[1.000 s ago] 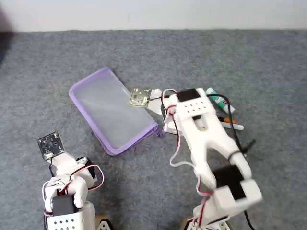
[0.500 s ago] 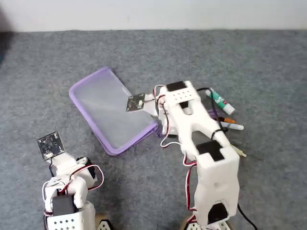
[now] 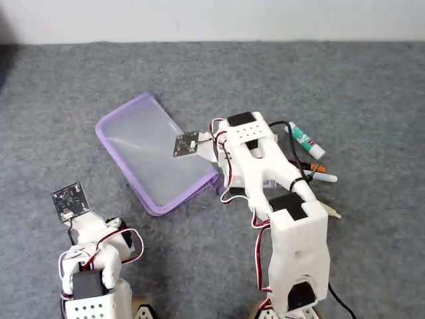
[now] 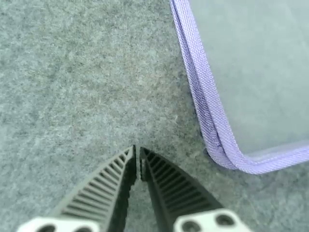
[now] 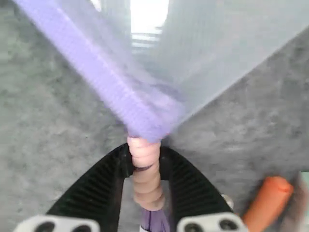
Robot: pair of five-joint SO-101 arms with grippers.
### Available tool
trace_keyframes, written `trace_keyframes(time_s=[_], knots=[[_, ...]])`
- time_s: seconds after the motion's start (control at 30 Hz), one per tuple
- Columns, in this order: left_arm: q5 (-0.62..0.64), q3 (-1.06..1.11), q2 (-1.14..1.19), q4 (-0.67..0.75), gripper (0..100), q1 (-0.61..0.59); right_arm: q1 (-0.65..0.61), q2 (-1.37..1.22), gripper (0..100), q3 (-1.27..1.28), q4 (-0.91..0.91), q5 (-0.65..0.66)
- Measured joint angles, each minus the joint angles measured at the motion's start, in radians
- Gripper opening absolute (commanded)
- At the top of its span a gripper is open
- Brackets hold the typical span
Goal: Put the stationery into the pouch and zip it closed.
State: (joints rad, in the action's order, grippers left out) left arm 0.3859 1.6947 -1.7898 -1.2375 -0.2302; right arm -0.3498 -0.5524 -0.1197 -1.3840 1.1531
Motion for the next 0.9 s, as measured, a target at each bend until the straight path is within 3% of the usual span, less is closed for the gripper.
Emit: trace_keyframes(time_s=[0.43, 0.9], knots=[[0.000, 0.000, 0.000, 0.000, 2, 0.000, 0.008, 0.118, 1.0, 0.009, -0.215, -0.236], [0.000, 0.000, 0.000, 0.000, 2, 0.000, 0.018, 0.338, 0.9, 0.083, -0.259, -0.497]])
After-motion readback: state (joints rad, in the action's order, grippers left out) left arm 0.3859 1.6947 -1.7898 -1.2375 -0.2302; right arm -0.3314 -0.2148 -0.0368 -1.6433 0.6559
